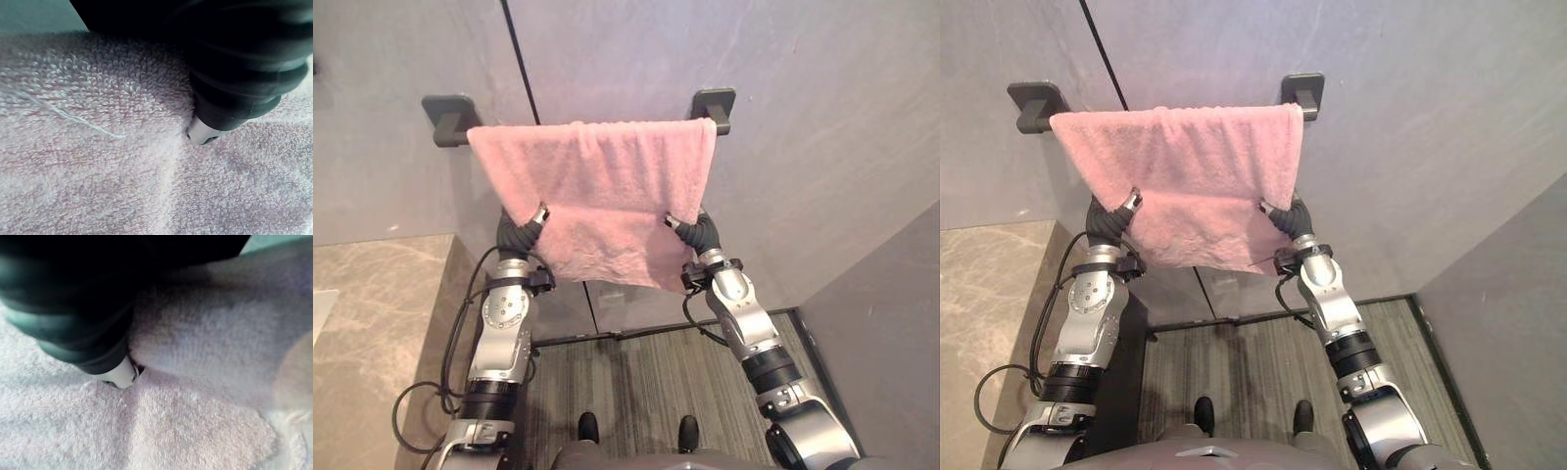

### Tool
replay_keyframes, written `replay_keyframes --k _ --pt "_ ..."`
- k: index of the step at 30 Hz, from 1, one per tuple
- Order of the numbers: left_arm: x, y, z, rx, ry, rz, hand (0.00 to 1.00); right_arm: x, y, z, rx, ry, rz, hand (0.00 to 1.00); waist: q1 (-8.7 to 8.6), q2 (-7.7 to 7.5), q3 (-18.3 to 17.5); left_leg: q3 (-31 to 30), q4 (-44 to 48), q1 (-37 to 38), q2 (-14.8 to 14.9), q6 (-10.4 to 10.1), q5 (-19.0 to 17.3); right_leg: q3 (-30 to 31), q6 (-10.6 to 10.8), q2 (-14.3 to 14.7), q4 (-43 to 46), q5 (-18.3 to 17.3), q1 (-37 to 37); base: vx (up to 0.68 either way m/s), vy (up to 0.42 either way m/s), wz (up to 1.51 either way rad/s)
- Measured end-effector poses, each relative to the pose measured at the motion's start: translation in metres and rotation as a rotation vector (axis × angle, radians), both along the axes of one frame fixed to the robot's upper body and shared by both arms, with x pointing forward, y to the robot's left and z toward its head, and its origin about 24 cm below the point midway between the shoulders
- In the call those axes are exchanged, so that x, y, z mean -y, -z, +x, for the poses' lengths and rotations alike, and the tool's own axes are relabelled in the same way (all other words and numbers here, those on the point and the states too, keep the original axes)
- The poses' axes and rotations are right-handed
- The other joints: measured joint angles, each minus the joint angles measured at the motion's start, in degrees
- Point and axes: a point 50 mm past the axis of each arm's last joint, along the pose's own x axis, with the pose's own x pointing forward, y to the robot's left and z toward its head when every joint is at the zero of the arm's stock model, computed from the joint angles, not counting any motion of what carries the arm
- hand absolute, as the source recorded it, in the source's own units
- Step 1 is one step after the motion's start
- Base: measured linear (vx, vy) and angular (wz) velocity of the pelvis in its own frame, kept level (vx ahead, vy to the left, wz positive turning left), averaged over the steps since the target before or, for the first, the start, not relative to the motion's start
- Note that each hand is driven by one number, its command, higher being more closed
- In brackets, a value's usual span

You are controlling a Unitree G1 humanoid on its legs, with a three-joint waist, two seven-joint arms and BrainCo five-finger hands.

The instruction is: Organize washtable

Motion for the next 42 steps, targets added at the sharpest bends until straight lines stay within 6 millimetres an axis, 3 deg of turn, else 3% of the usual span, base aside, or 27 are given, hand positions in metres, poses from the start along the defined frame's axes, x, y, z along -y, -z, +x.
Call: replay_keyframes --k 9,12,17,22,26,34,38,42 --pt "-0.015 0.002 0.000 -0.013 -0.066 -0.023 0.00 0.010 0.002 0.002 -0.025 0.052 0.008 0.00 -0.15 -0.19 0.01 0.05 0.00 0.00 0.00 0.00 0.00 0.03 -0.01 0.02 0.00 0.00 -0.06 0.00 0.000 0.00" --pt "-0.024 0.004 -0.003 -0.020 -0.107 -0.034 0.00 0.023 0.010 0.001 -0.055 0.113 0.020 0.00 -0.21 -0.38 0.09 0.04 0.00 0.00 0.00 0.01 0.00 0.02 -0.03 0.04 0.00 0.02 -0.06 0.00 0.000 0.00" --pt "-0.034 0.023 -0.014 -0.095 -0.149 -0.047 0.00 0.047 0.026 -0.004 -0.118 0.193 -0.002 0.00 -0.68 -0.48 0.07 0.09 0.01 0.00 0.05 0.00 0.00 0.07 -0.08 0.08 -0.02 0.05 -0.14 0.00 0.000 0.00" --pt "-0.039 0.040 -0.024 -0.169 -0.163 -0.044 0.00 0.052 0.032 -0.008 -0.135 0.207 -0.009 0.00 -1.00 -0.49 0.08 0.15 0.01 -0.04 0.04 -0.01 -0.02 0.13 -0.05 0.09 -0.17 0.03 -0.24 0.00 0.000 0.00" --pt "-0.043 0.050 -0.032 -0.210 -0.180 -0.043 0.00 0.068 0.043 -0.016 -0.170 0.265 0.006 0.00 -0.69 -0.57 0.10 0.14 0.01 -0.23 0.05 -0.28 -0.29 0.11 -0.05 0.07 -0.25 -0.02 -0.41 0.00 0.000 0.00" --pt "-0.066 0.072 -0.060 -0.308 -0.269 -0.054 0.00 0.104 0.062 -0.039 -0.232 0.400 0.013 0.00 -0.56 -0.68 0.16 0.08 0.01 -0.33 0.07 -0.31 -0.41 0.06 -0.15 0.08 -0.23 -0.20 -0.49 0.00 0.000 0.00" --pt "-0.069 0.084 -0.076 -0.351 -0.297 -0.083 0.00 0.103 0.056 -0.053 -0.188 0.374 0.010 0.00 -0.61 -0.67 0.16 0.05 0.01 -0.36 -0.02 -0.23 -0.55 -0.06 -0.32 0.10 -0.05 -0.96 -0.52 0.00 0.000 0.00" --pt "-0.054 0.095 -0.110 -0.379 -0.263 -0.145 0.00 0.092 0.052 -0.074 -0.153 0.262 0.000 0.00 -0.76 -0.68 0.15 0.08 0.01 -0.41 -0.04 -0.30 -1.02 -0.23 -0.31 0.10 0.00 -1.42 -0.75 0.02 -0.001 0.00"
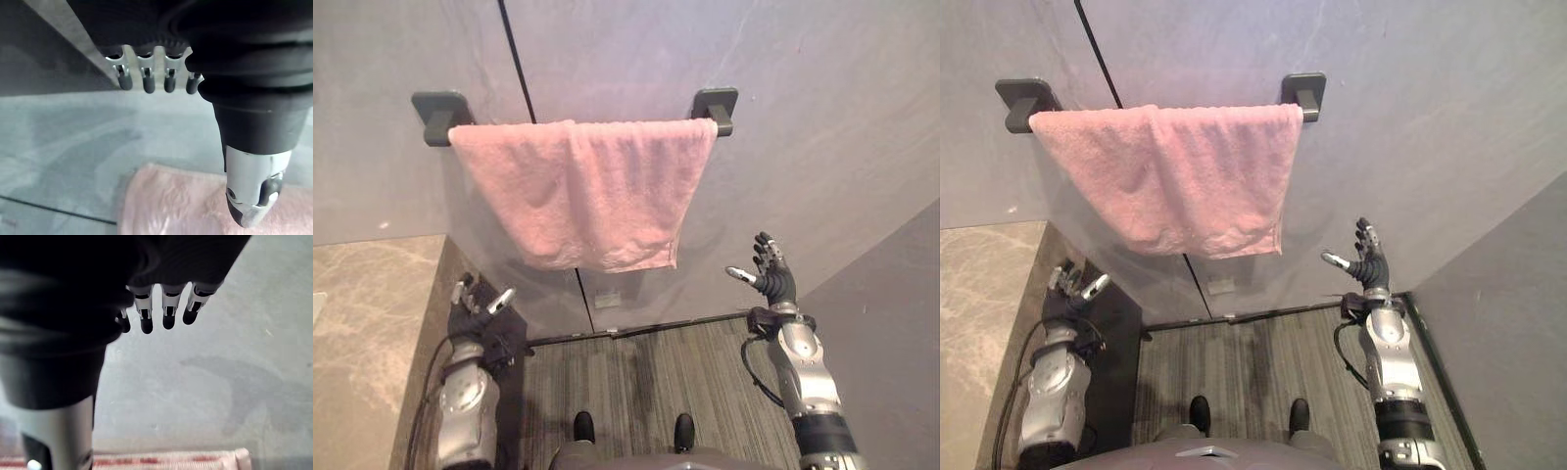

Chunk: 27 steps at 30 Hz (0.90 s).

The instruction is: Organize washtable

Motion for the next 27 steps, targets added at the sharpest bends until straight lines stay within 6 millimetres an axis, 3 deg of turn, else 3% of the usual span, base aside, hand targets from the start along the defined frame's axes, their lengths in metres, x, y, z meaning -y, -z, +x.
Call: replay_keyframes --k 7,11,15,20,27 --pt "0.040 -0.021 -0.022 0.170 0.229 -0.241 0.00 -0.056 -0.011 -0.029 0.079 -0.369 0.125 0.00 -0.40 0.01 0.00 -0.22 0.03 -0.08 0.00 -0.05 -0.70 -0.55 0.18 0.00 0.01 -0.74 0.11 0.05 -0.002 0.03" --pt "0.042 -0.030 -0.020 0.279 0.298 -0.358 0.00 -0.069 -0.011 -0.032 0.086 -0.471 0.185 0.00 -0.34 -0.04 -0.06 -0.32 0.58 0.14 -0.02 0.20 -0.69 -0.74 0.24 -0.01 0.03 -0.38 0.40 0.06 0.001 0.01" --pt "0.048 -0.044 -0.010 0.413 0.390 -0.463 0.00 -0.072 -0.020 -0.026 0.122 -0.529 0.175 0.00 -0.41 0.22 -0.39 -0.75 0.60 0.58 -0.09 0.21 -0.69 -1.09 0.33 -0.06 0.04 -0.31 1.32 0.04 0.002 0.04" --pt "0.073 -0.054 0.011 0.489 0.547 -0.566 0.00 -0.092 -0.048 -0.006 0.233 -0.632 0.137 0.00 -0.42 1.01 -0.78 -0.85 0.21 0.76 -0.07 0.24 -0.67 -1.11 0.33 -0.04 0.39 -0.34 1.28 -0.02 0.001 0.01" --pt "0.085 -0.053 0.033 0.498 0.585 -0.662 0.00 -0.103 -0.060 0.012 0.269 -0.645 0.160 0.00 -0.48 1.90 -1.27 -0.66 0.02 1.33 -0.07 0.30 -0.59 -1.06 0.01 -0.09 0.97 -1.20 1.27 0.00 0.000 0.00"
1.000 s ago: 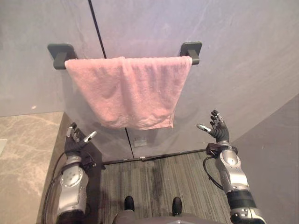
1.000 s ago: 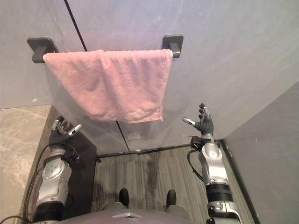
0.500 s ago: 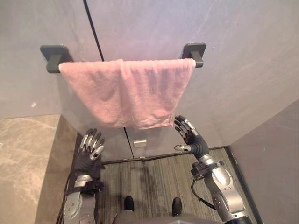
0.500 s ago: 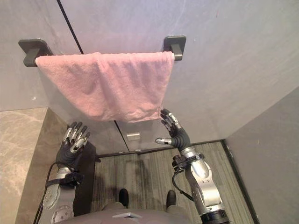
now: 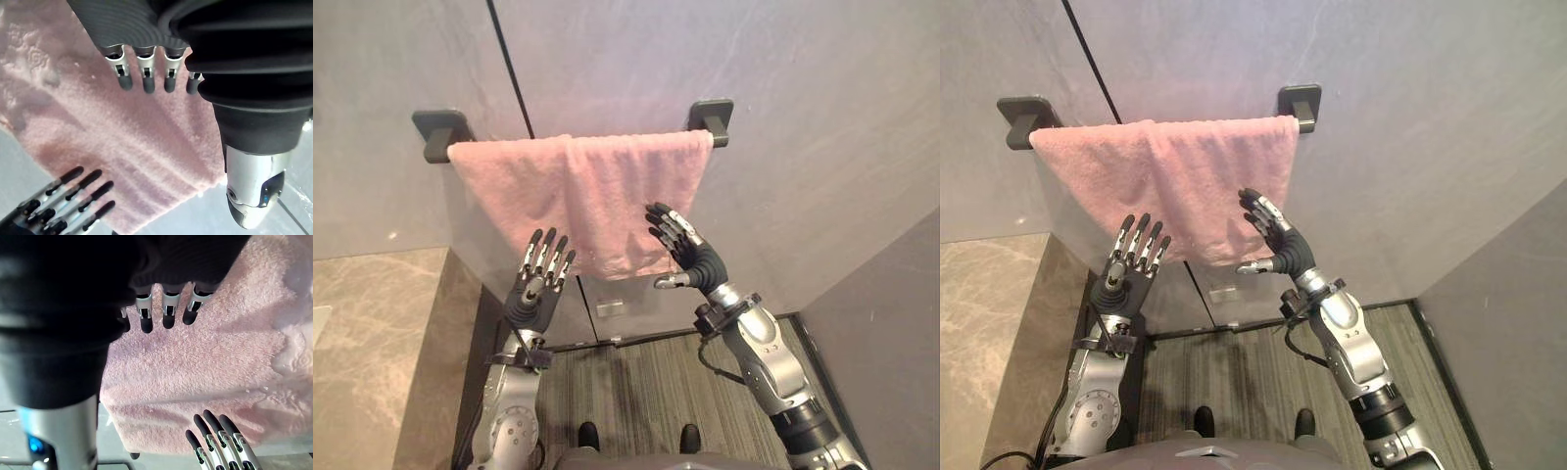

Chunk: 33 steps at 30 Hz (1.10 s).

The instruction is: Organize washtable

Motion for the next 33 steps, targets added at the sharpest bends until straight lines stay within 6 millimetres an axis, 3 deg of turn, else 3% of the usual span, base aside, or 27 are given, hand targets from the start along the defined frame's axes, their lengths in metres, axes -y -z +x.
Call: replay_keyframes --k 8,14,22,28,33 --pt "0.003 -0.022 0.021 0.068 0.020 0.016 0.00 -0.008 -0.017 0.019 0.039 0.017 0.004 0.00 -0.02 0.09 -0.04 0.39 0.03 -0.01 0.04 -0.09 0.12 0.18 0.05 0.07 -0.08 0.40 -0.11 0.00 0.000 0.00" --pt "0.015 -0.040 0.040 0.130 0.052 0.010 0.00 -0.026 -0.025 0.031 0.034 -0.019 0.035 0.00 -0.02 0.10 -0.03 0.44 0.02 -0.67 0.06 -0.06 0.15 0.25 0.05 0.11 0.10 0.42 -0.88 0.00 0.000 0.00" --pt "0.013 -0.042 0.062 0.104 0.011 0.025 0.00 -0.035 -0.027 0.042 0.009 -0.028 0.036 0.00 -0.03 0.13 -0.02 0.72 0.38 -1.50 0.12 -0.08 0.58 1.06 -0.03 0.14 0.69 0.97 -2.00 -0.01 0.001 -0.03" --pt "-0.008 -0.030 0.070 0.027 -0.093 0.057 0.00 -0.013 -0.033 0.056 0.020 0.110 0.024 0.00 0.01 0.05 0.03 1.34 0.01 -1.86 0.23 -0.06 0.79 1.56 -0.28 0.26 -0.67 2.01 -2.08 -0.04 -0.004 -0.05" --pt "-0.047 -0.018 0.076 -0.069 -0.251 0.115 0.00 0.036 -0.032 0.070 -0.007 0.349 0.017 0.00 0.16 -0.21 0.39 1.48 0.00 -1.90 0.32 -0.06 1.00 1.65 -0.27 0.35 -0.90 2.38 -2.06 -0.01 -0.001 0.00"
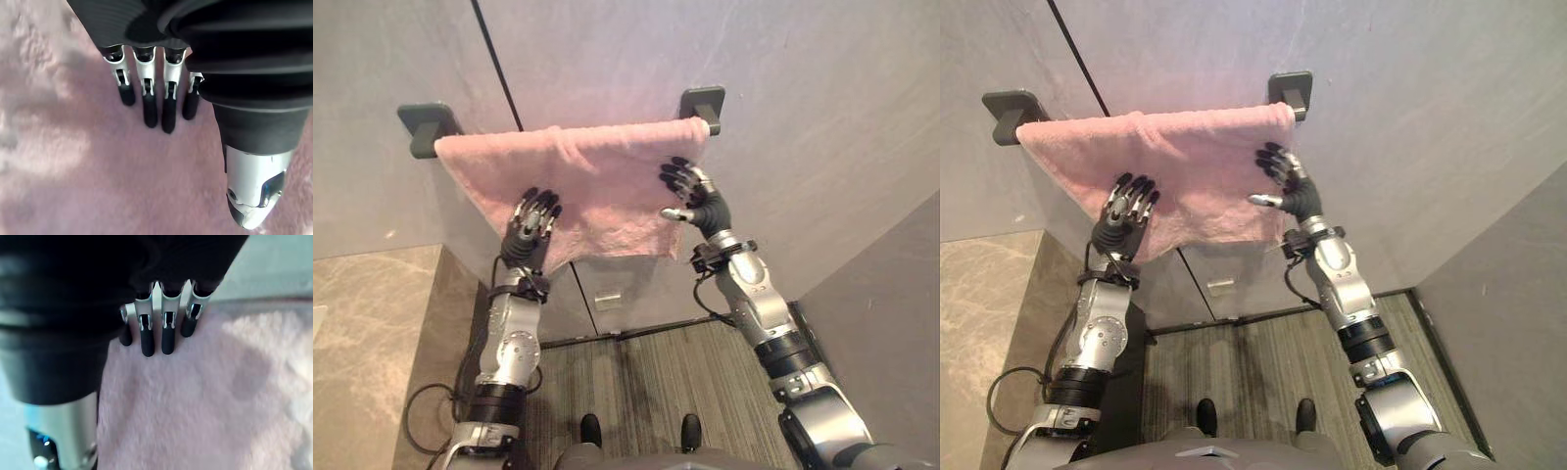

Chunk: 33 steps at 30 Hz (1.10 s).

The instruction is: Organize washtable

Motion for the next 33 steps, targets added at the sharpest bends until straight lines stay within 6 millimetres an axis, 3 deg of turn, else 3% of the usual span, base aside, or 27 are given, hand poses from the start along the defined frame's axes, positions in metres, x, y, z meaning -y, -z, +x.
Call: replay_keyframes --k 4,7,14,18,21,26,28,33 --pt "-0.032 0.001 -0.003 -0.032 -0.112 0.031 0.00 0.036 0.000 0.005 -0.021 0.175 0.035 0.00 0.08 -1.12 0.90 0.43 0.00 0.02 0.25 -0.08 0.04 0.17 -0.16 0.24 -0.05 0.14 -0.08 0.00 -0.002 -0.01" --pt "-0.045 0.001 -0.006 -0.041 -0.166 0.027 0.00 0.053 -0.003 0.005 -0.012 0.256 0.049 0.00 0.22 -1.22 1.69 0.43 0.01 0.04 0.30 -0.08 0.04 0.26 -0.17 0.29 -0.07 0.17 -0.10 0.00 0.000 0.00" --pt "-0.054 0.006 -0.008 -0.071 -0.220 0.008 0.00 0.065 0.001 0.002 -0.027 0.312 0.070 0.00 0.65 -1.19 2.19 0.46 0.03 0.02 0.63 -0.23 0.14 0.51 -0.25 0.65 -0.09 0.24 -0.25 0.00 -0.004 -0.02" --pt "-0.063 0.022 -0.013 -0.139 -0.264 -0.014 0.00 0.072 0.015 -0.002 -0.074 0.352 0.054 0.00 0.63 -1.19 2.19 0.41 0.27 0.07 0.61 -0.23 0.14 0.51 -0.21 0.62 -0.09 0.27 -0.14 0.00 0.000 0.00" --pt "-0.058 0.045 -0.019 -0.225 -0.267 -0.026 0.00 0.078 0.038 -0.010 -0.161 0.372 0.040 0.00 0.85 -1.13 2.23 0.35 0.27 0.09 0.60 -0.22 0.14 0.47 -0.18 0.60 -0.10 0.28 -0.08 0.00 0.000 0.00" --pt "-0.036 0.112 -0.046 -0.542 -0.161 0.068 0.00 0.084 0.077 -0.021 -0.310 0.397 0.011 0.00 -0.10 -0.96 2.39 0.01 0.03 0.25 0.56 -0.24 0.09 0.01 0.17 0.59 -0.32 -0.12 0.22 -0.01 -0.002 0.03" --pt "-0.021 0.143 -0.064 -0.684 -0.094 0.095 0.00 0.083 0.107 -0.033 -0.424 0.399 0.014 0.00 -0.23 -0.93 2.41 -0.06 0.04 0.60 0.58 -0.47 -0.25 -0.08 0.36 0.62 -0.35 -0.42 0.60 0.00 0.000 0.00" --pt "-0.001 0.189 -0.104 -0.940 0.019 0.214 0.00 0.082 0.173 -0.075 -0.685 0.403 -0.019 0.00 -0.34 -0.53 2.66 0.01 0.04 1.66 0.59 -0.90 -1.09 -0.12 0.42 0.62 -0.38 -1.20 1.43 0.01 0.000 0.00"
